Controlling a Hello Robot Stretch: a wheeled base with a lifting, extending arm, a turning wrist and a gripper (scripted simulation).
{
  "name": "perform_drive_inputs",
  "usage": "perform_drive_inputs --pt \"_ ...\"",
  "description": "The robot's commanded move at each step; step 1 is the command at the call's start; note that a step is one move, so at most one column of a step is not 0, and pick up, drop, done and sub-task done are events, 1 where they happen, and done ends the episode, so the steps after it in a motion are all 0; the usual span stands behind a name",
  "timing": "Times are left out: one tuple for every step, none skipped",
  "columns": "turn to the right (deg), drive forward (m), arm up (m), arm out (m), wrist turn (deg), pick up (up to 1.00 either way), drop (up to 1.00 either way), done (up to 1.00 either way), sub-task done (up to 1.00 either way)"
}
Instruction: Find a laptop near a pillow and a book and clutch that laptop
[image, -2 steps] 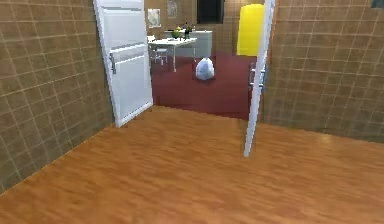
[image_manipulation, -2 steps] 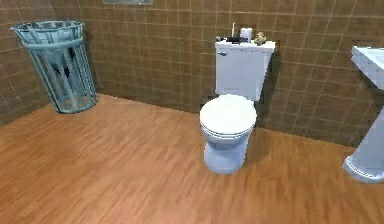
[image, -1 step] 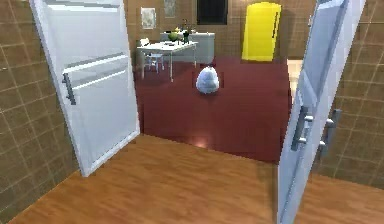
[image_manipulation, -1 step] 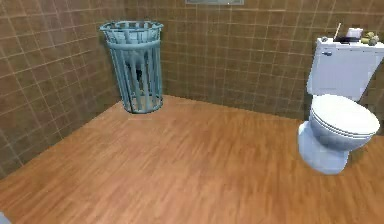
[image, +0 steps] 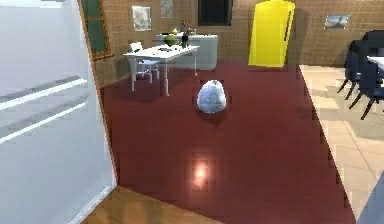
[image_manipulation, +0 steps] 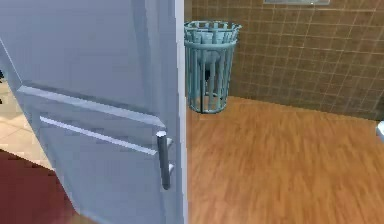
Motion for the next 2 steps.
perform_drive_inputs --pt "21.0 0.0 0.0 0.0 0.0 0.0 0.0 0.0 0.0" --pt "0.0 1.0 0.0 0.0 0.0 0.0 0.0 0.0 0.0"
